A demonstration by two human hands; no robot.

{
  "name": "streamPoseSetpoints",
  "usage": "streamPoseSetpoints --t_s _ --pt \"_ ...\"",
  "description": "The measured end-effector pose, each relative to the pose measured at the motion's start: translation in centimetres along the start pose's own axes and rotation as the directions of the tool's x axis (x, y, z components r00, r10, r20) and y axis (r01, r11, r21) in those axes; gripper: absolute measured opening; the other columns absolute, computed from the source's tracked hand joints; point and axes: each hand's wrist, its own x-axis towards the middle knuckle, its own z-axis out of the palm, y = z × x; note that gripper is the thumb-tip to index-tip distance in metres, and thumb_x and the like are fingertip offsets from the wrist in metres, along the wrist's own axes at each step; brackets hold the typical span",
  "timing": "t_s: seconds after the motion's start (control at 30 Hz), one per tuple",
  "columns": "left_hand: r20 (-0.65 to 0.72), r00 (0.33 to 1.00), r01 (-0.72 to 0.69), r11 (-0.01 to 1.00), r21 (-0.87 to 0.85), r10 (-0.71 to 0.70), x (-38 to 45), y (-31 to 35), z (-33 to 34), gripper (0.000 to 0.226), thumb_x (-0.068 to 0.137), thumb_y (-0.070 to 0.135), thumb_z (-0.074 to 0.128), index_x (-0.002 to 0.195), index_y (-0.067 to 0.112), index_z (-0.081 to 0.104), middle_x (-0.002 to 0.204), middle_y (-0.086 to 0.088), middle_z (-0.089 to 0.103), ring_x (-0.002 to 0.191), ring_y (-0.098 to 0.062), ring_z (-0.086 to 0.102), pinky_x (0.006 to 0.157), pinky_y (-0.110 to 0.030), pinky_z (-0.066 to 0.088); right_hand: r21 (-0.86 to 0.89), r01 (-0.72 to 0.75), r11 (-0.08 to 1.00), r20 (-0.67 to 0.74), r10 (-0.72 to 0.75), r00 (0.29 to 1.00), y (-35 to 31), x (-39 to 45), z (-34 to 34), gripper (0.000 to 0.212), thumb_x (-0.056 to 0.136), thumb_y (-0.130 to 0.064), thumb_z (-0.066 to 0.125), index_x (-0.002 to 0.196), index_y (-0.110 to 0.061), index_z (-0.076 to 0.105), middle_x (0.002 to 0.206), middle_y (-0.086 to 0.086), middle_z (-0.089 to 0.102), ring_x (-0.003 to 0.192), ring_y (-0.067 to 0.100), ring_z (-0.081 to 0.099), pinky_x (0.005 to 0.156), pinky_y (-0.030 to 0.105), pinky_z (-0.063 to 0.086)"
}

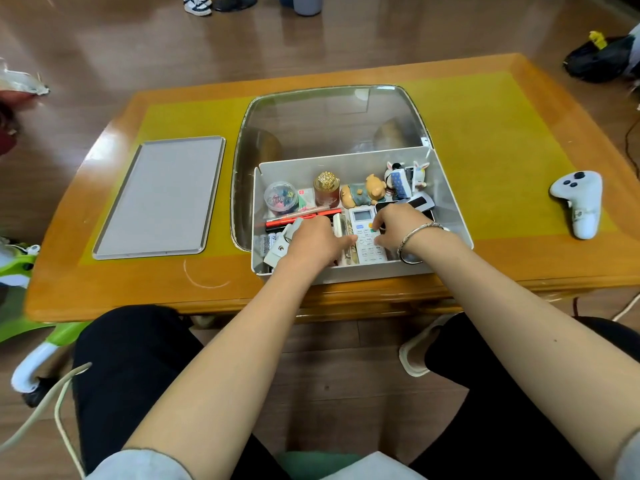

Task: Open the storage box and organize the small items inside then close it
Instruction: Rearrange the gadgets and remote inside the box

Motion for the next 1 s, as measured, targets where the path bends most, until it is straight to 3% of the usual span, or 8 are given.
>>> streamPoseSetpoints --t_s 0.27,0.47,0.53,0.63,0.73,0.87,1.0 --pt "-0.055 0.998 -0.036 0.998 0.048 0.039 0.1 -0.4 0.7 0.045 0.08 0.032 0.076 0.113 0.011 0.055 0.112 -0.009 0.065 0.101 -0.026 0.059 0.068 -0.031 0.039 0.067 -0.014 0.998 0.065 0.01 0.998 -0.1 -0.1 0.2 0.04 0.085 -0.02 0.066 0.124 -0.02 0.059 0.125 0.007 0.058 0.11 0.024 0.056 0.087 0.028 0.044" --pt "-0.087 0.993 -0.063 0.989 0.135 0.075 -0.1 -0.6 0.6 0.04 0.084 0.039 0.071 0.109 0.011 0.059 0.108 -0.007 0.065 0.09 -0.022 0.058 0.067 -0.032 0.044 0.051 -0.015 0.999 0.08 0.011 0.997 0.2 -0.1 0.4 0.037 0.084 -0.02 0.066 0.121 -0.022 0.062 0.118 0.006 0.063 0.104 0.022 0.059 0.087 0.026 0.044" --pt "-0.18 0.975 -0.1 0.982 0.16 0.128 -0.5 -0.9 0.4 0.036 0.087 0.035 0.068 0.111 0.01 0.06 0.107 -0.009 0.065 0.096 -0.026 0.06 0.073 -0.035 0.048 0.029 -0.008 1.0 0.061 0.006 0.998 0.2 0.0 0.4 0.036 0.085 -0.018 0.064 0.121 -0.023 0.062 0.118 0.006 0.063 0.105 0.023 0.058 0.087 0.027 0.044" --pt "-0.319 0.925 -0.142 0.967 0.213 0.206 -0.7 -1.4 -0.5 0.024 0.09 0.026 0.061 0.111 0.012 0.061 0.102 -0.009 0.067 0.094 -0.027 0.061 0.068 -0.034 0.046 -0.004 0.001 1.0 0.021 -0.001 1.0 0.0 0.1 0.6 0.036 0.086 -0.016 0.061 0.121 -0.024 0.062 0.116 0.007 0.064 0.103 0.025 0.06 0.085 0.029 0.046" --pt "-0.33 0.913 -0.137 0.942 0.305 0.24 -0.3 -2.3 -1.1 0.029 0.091 0.029 0.059 0.115 0.014 0.061 0.11 -0.009 0.065 0.105 -0.027 0.055 0.082 -0.039 0.046 0.0 -0.005 1.0 0.0 0.005 1.0 -0.2 0.0 0.7 0.036 0.085 -0.017 0.061 0.121 -0.022 0.061 0.116 0.008 0.064 0.103 0.026 0.06 0.086 0.031 0.048" --pt "-0.304 0.929 -0.091 0.928 0.363 0.21 0.2 -2.8 -1.1 0.05 0.085 0.043 0.067 0.127 0.019 0.053 0.131 -0.01 0.051 0.125 -0.03 0.04 0.1 -0.044 0.037 0.001 -0.012 1.0 -0.006 0.012 1.0 -0.6 -0.1 0.5 0.041 0.085 -0.033 0.064 0.122 -0.016 0.059 0.113 0.011 0.065 0.103 0.027 0.06 0.084 0.032 0.047" --pt "-0.402 0.901 -0.035 0.952 0.303 0.161 0.0 -3.5 -1.3 0.061 0.082 0.044 0.071 0.131 0.016 0.046 0.134 -0.012 0.045 0.122 -0.029 0.041 0.099 -0.041 0.04 -0.069 -0.061 0.996 -0.034 0.059 0.998 -1.5 -0.3 0.6 0.065 0.078 -0.066 0.058 0.114 -0.012 0.055 0.107 0.009 0.063 0.094 0.025 0.057 0.07 0.032 0.045"
